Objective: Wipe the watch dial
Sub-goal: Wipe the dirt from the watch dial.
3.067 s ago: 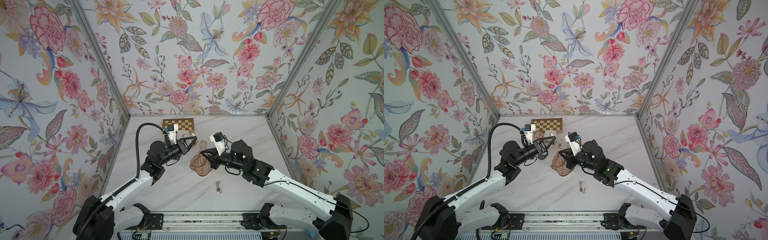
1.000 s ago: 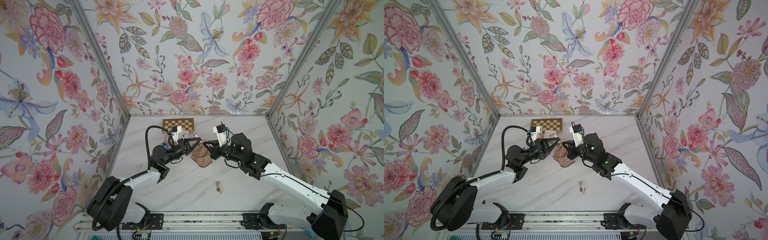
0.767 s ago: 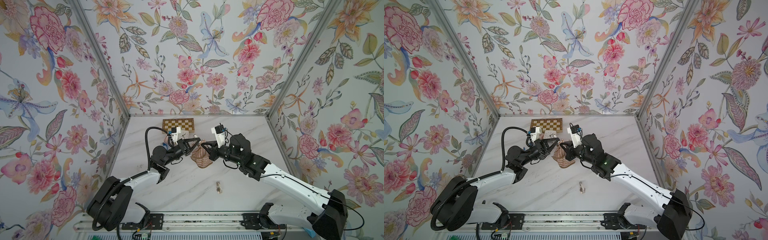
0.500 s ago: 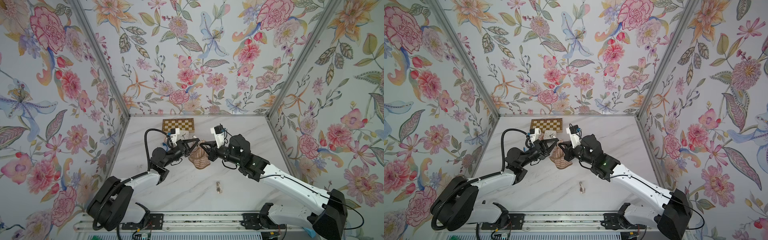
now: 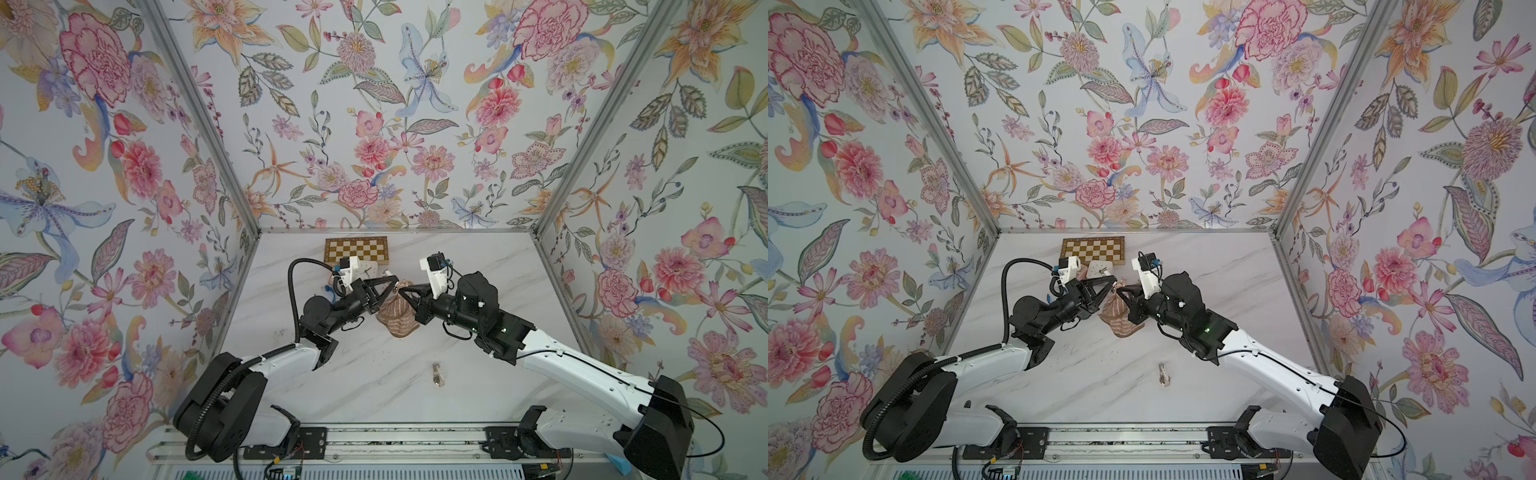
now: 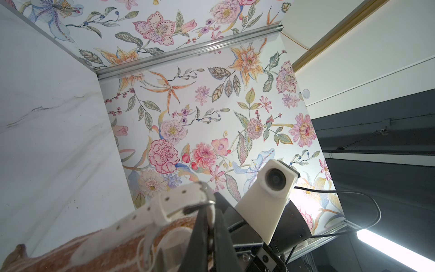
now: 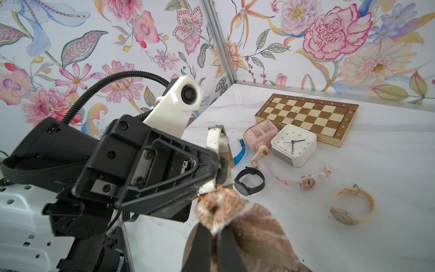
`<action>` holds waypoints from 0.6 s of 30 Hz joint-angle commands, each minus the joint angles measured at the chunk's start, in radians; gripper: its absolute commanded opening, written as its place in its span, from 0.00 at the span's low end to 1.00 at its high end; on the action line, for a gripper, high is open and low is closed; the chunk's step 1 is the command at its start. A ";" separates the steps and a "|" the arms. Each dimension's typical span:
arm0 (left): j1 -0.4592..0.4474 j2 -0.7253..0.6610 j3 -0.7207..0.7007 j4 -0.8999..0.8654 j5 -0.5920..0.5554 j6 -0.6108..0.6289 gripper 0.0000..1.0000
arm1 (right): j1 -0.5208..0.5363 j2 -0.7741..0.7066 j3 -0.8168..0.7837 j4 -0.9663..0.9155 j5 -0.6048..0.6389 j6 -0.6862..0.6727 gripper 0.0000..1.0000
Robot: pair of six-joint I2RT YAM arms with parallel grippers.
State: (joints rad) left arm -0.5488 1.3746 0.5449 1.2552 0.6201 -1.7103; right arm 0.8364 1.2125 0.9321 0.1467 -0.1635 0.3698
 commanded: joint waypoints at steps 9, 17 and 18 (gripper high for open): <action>0.000 -0.012 -0.011 0.041 0.021 0.008 0.00 | -0.006 -0.027 -0.024 0.060 0.010 -0.022 0.00; 0.001 -0.032 -0.003 -0.003 0.018 0.026 0.00 | 0.001 -0.019 -0.092 0.107 0.005 0.020 0.00; 0.002 -0.032 -0.001 -0.003 0.019 0.026 0.00 | 0.002 -0.021 -0.088 0.105 0.005 0.019 0.00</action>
State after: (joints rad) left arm -0.5488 1.3651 0.5407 1.2346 0.6216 -1.7084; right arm 0.8364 1.2053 0.8433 0.1997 -0.1642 0.3729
